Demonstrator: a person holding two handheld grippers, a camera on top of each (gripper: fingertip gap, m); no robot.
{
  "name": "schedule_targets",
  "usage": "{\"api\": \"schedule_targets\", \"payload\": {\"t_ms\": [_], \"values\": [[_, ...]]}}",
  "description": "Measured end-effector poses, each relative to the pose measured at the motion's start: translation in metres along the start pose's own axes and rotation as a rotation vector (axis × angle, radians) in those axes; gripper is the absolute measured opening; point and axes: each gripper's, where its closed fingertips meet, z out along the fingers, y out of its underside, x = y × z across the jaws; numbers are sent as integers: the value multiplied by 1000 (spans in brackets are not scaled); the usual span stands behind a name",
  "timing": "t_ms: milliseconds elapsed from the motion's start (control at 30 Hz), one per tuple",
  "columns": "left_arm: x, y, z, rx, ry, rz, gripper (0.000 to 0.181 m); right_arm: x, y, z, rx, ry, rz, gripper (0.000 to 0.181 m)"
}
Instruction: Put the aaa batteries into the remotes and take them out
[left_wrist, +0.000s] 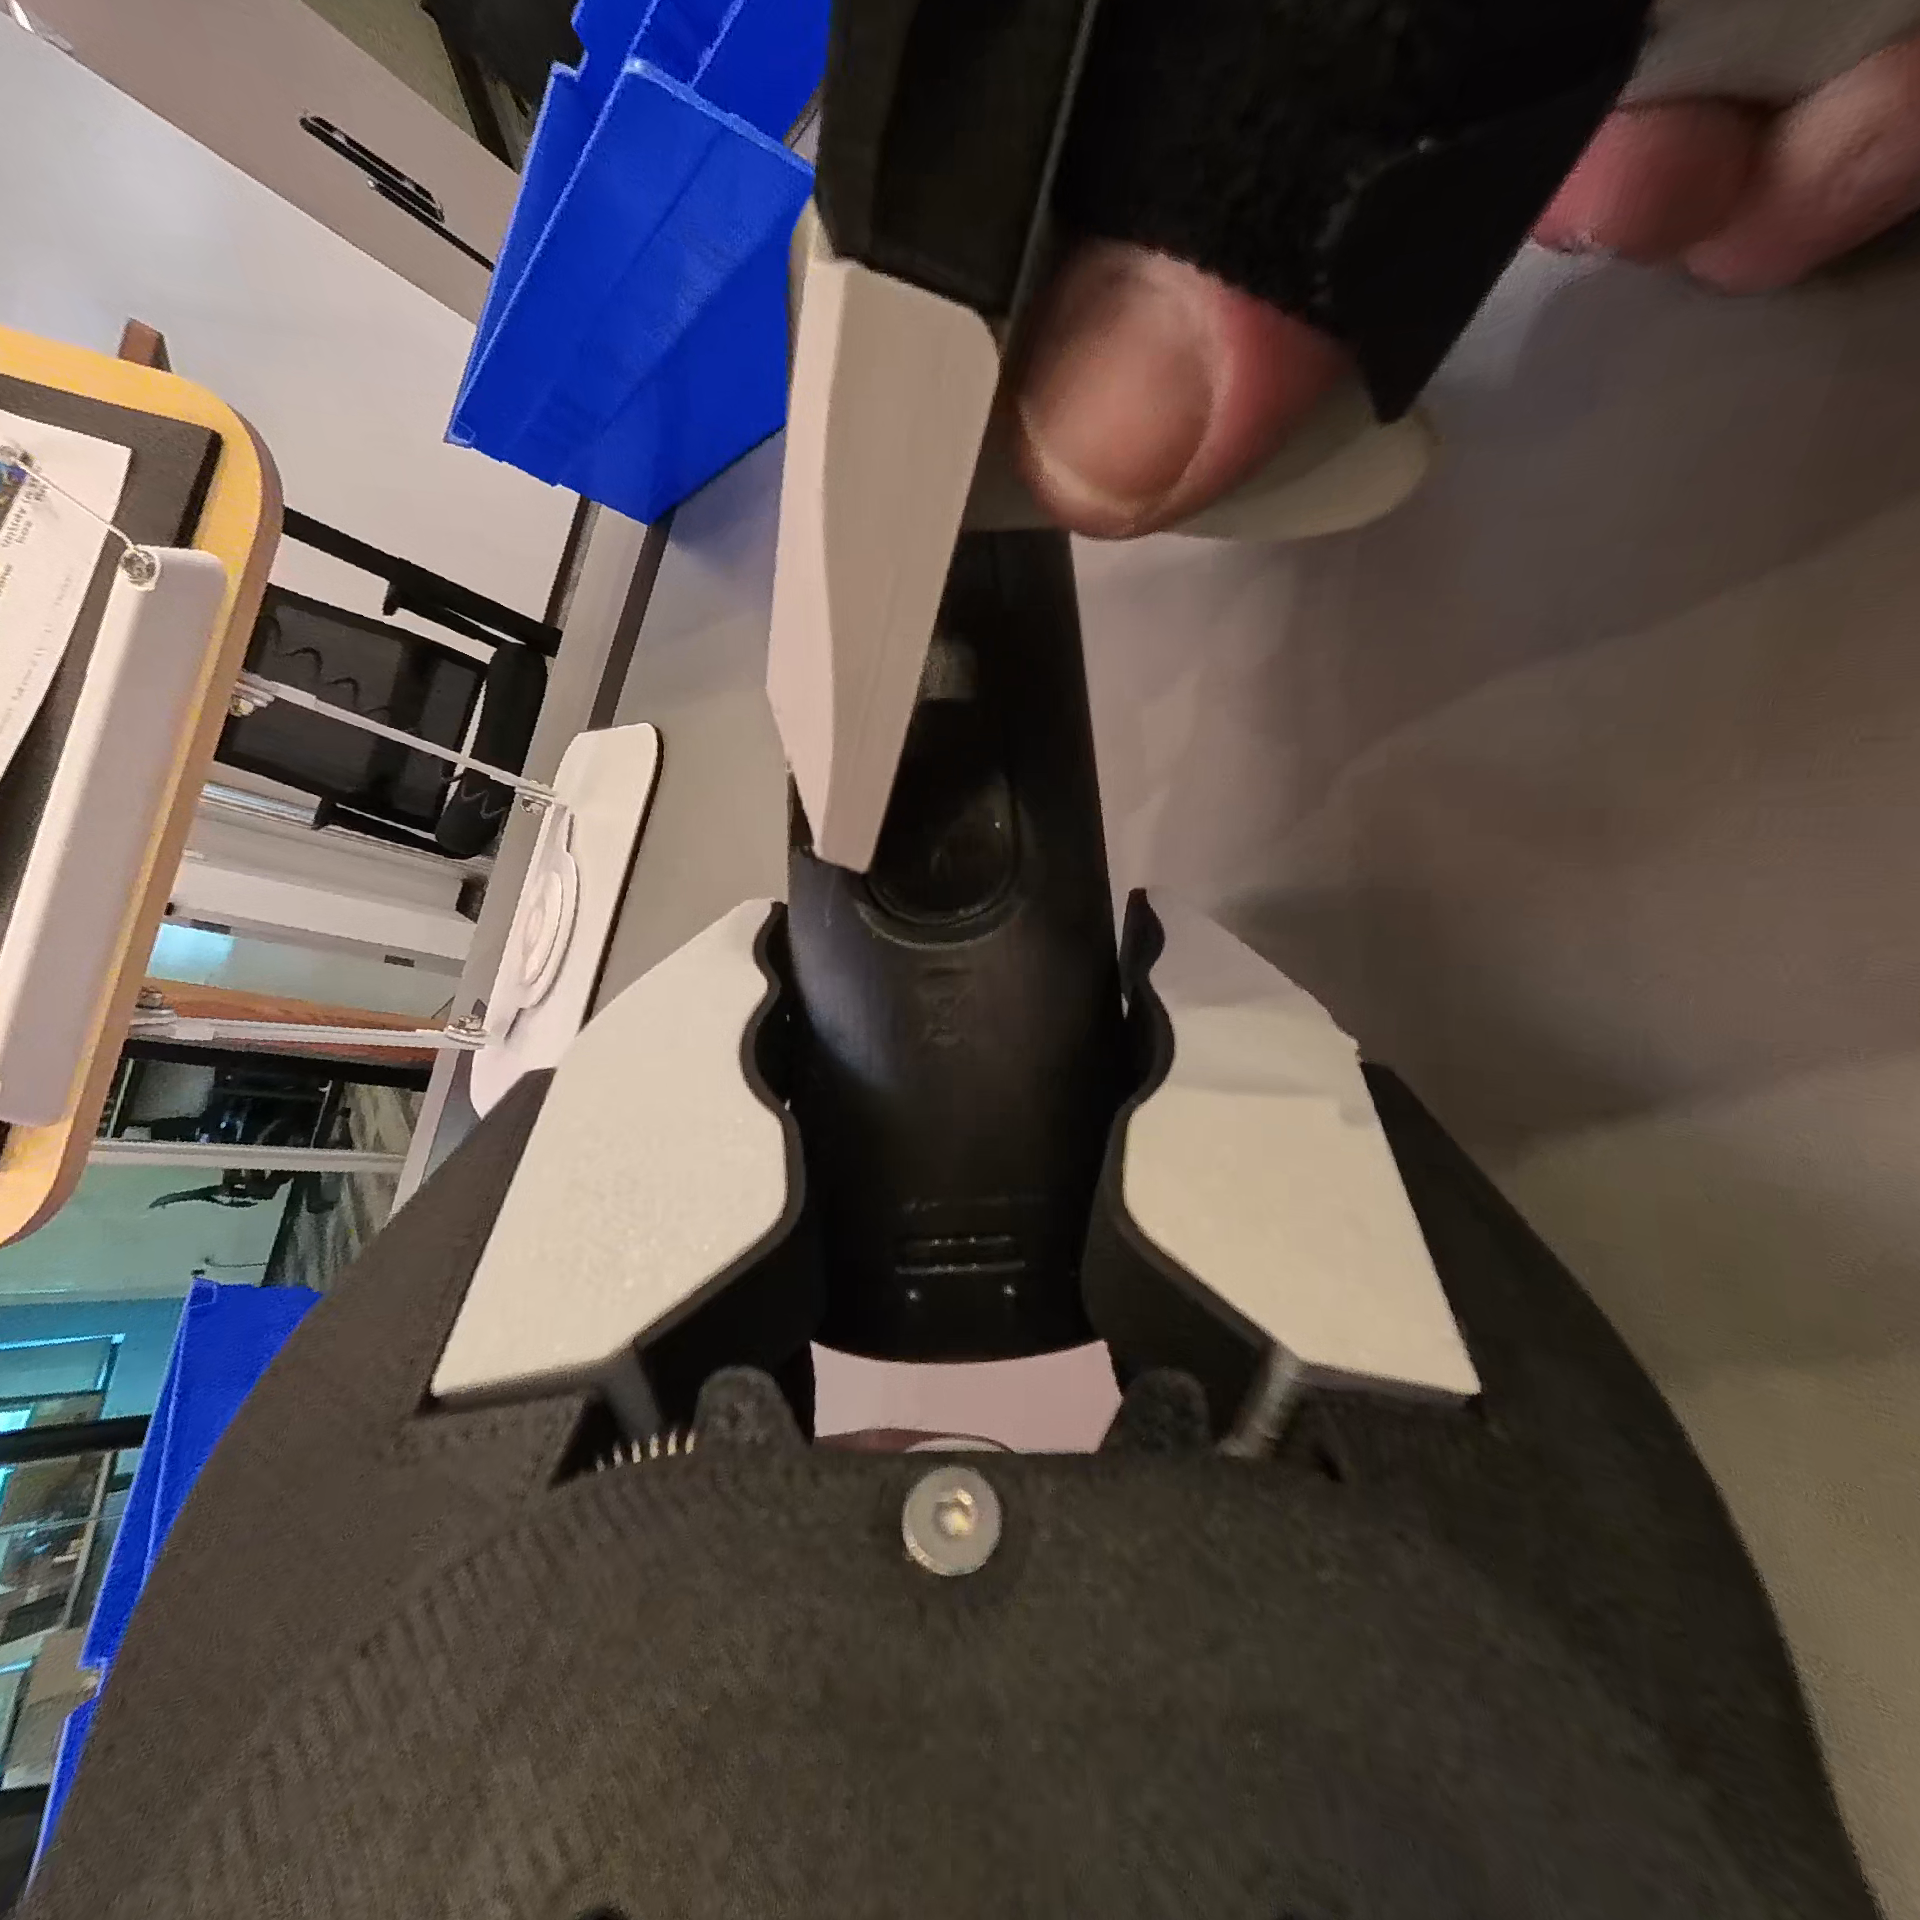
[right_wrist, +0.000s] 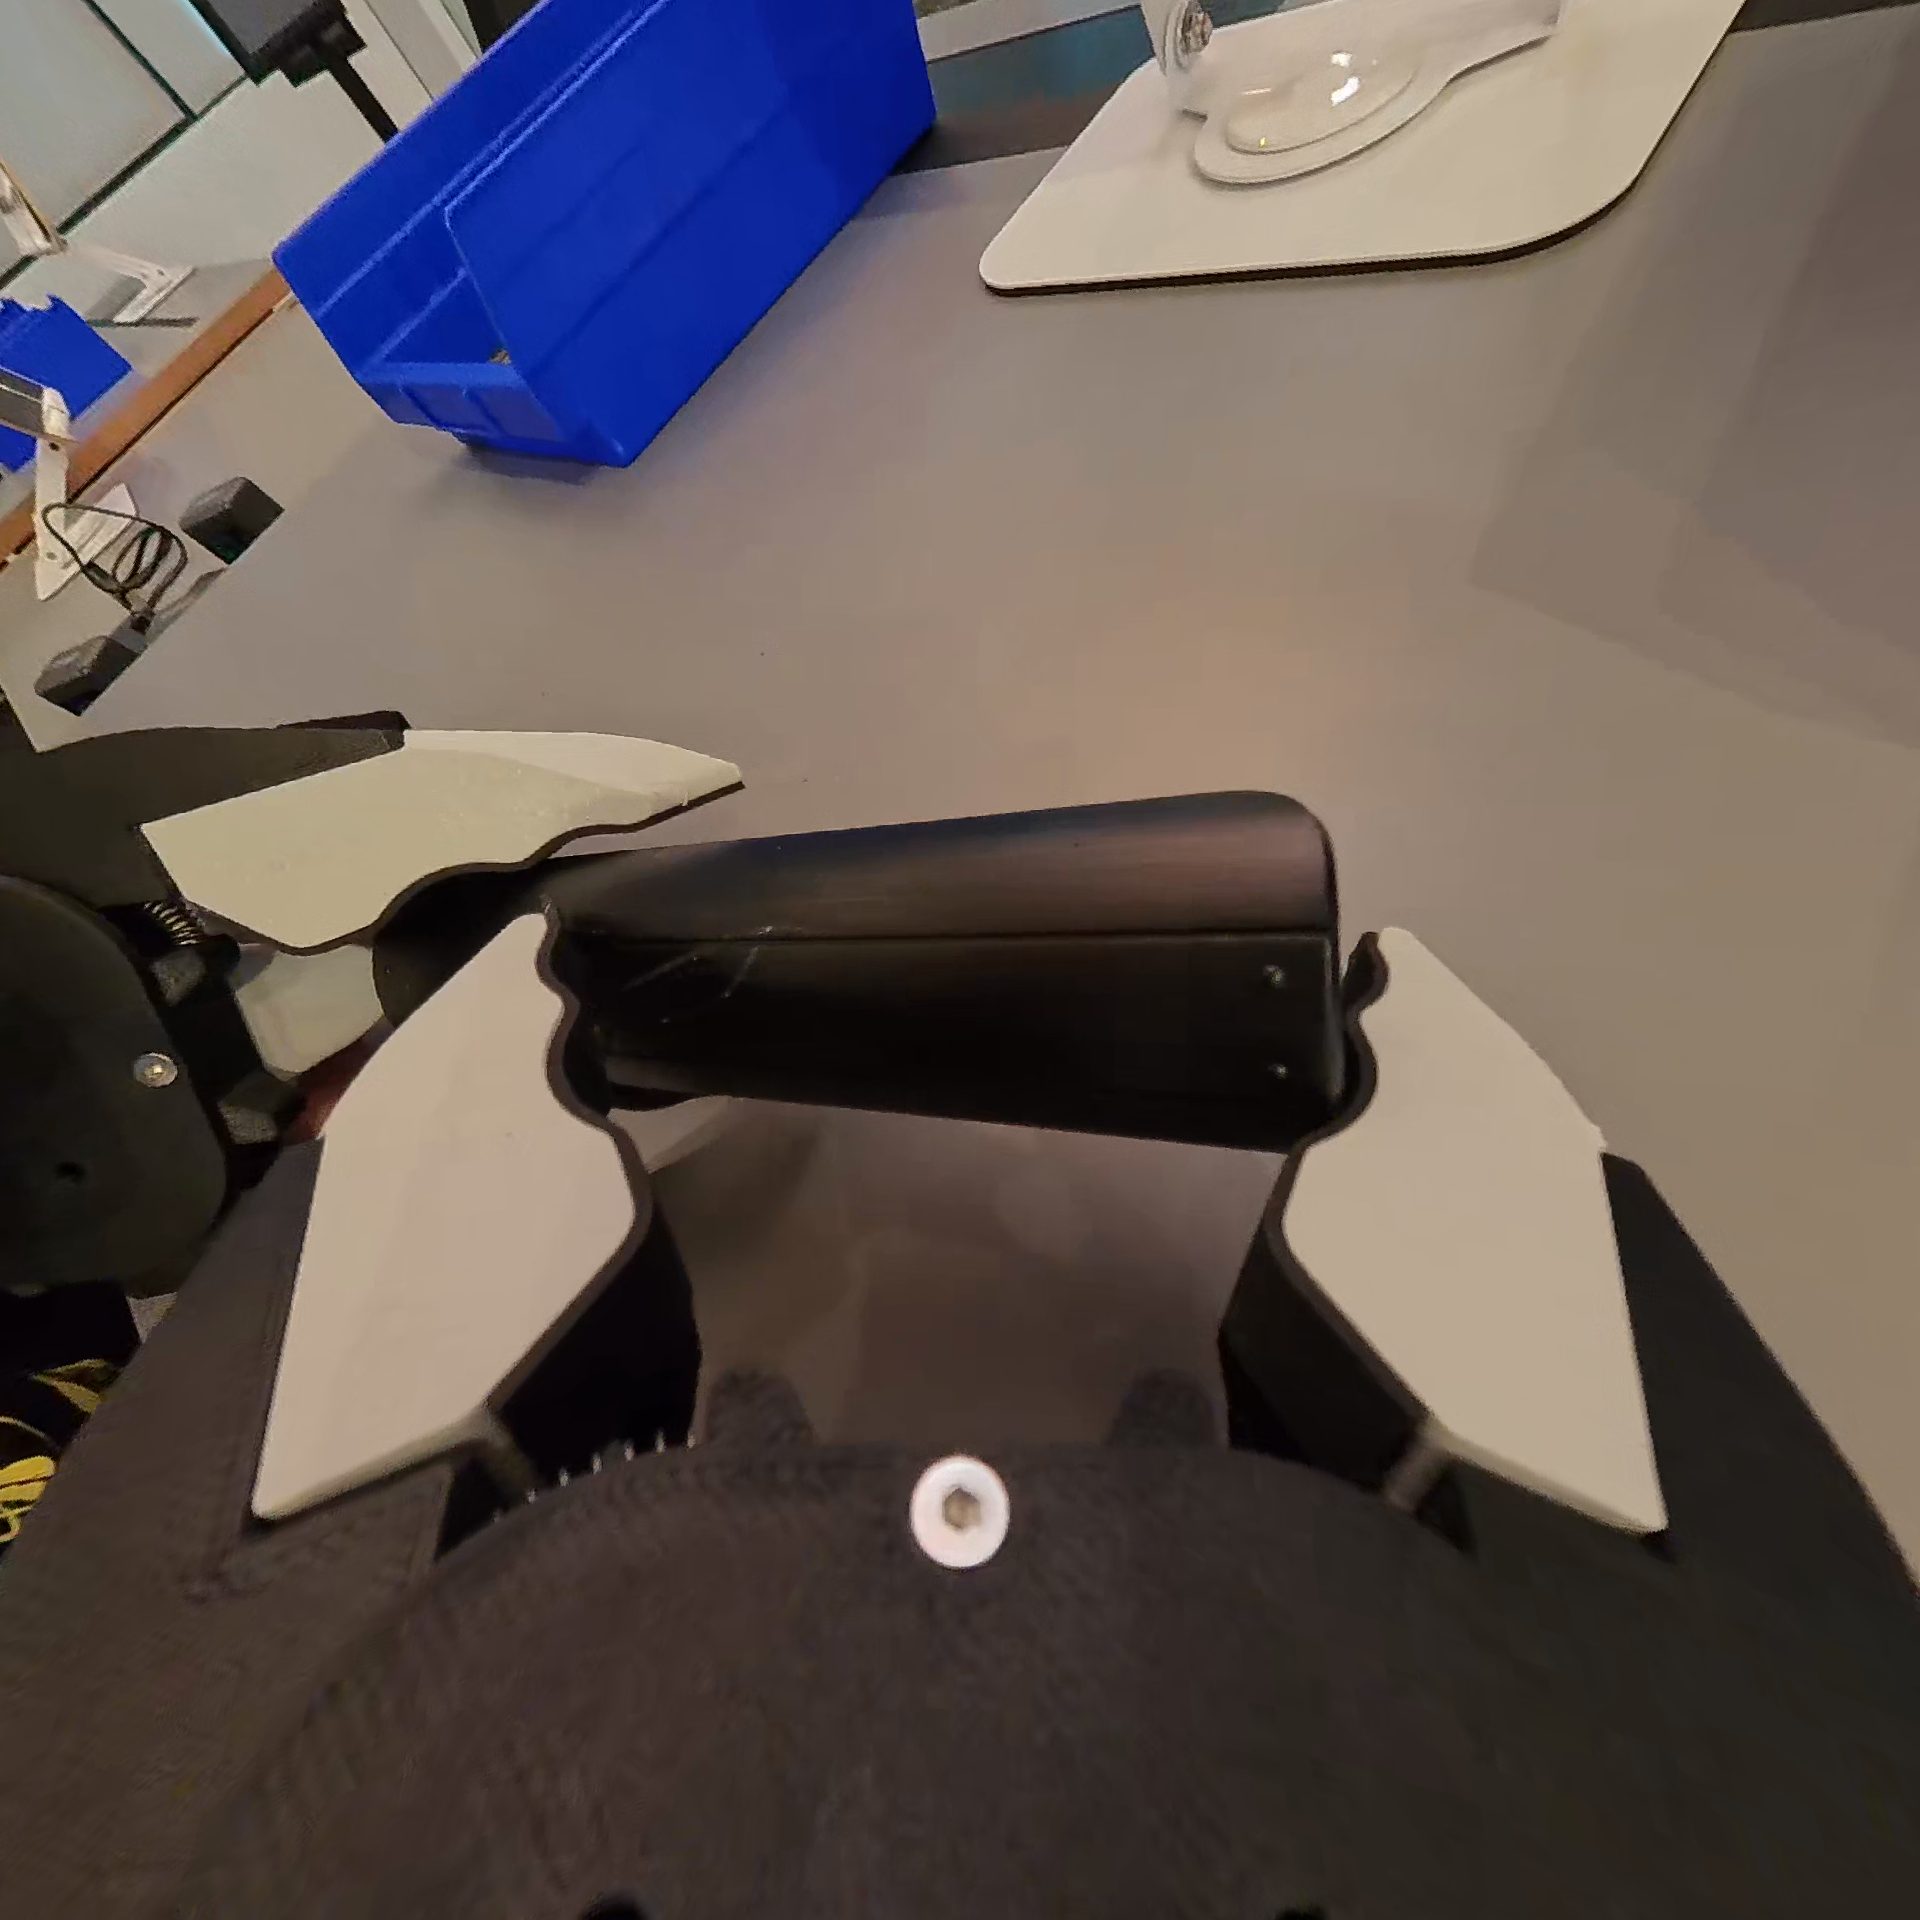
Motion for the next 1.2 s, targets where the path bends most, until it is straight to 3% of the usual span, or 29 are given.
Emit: {"api": "schedule_targets", "payload": {"t_ms": [167, 833, 867, 933, 967, 1100, 1200], "values": [[-2, -3, -1, 4, -21, 10, 61, -1, 3, -2, -19, 6, -76, 141], [3, -15, -4, 90, -19, 6, 59, -10, 3, -4, -23, -132, -27, 121], [9, -21, -7, 127, 8, 21, 48, -10, 2, -4, -19, -130, -25, 121], [12, -43, -18, 201, -67, 69, 37, -5, -7, -3, 42, -103, 40, 86], [10, -44, -18, 204, -61, 57, 38, -3, -8, -5, 50, -110, 50, 78], [6, -33, -9, 175, -23, 9, 35, -2, -8, -5, 43, -115, 37, 78], [-4, -28, -5, 170, -34, -24, 29, -15, -2, -9, 2, -212, 32, 86]]}}
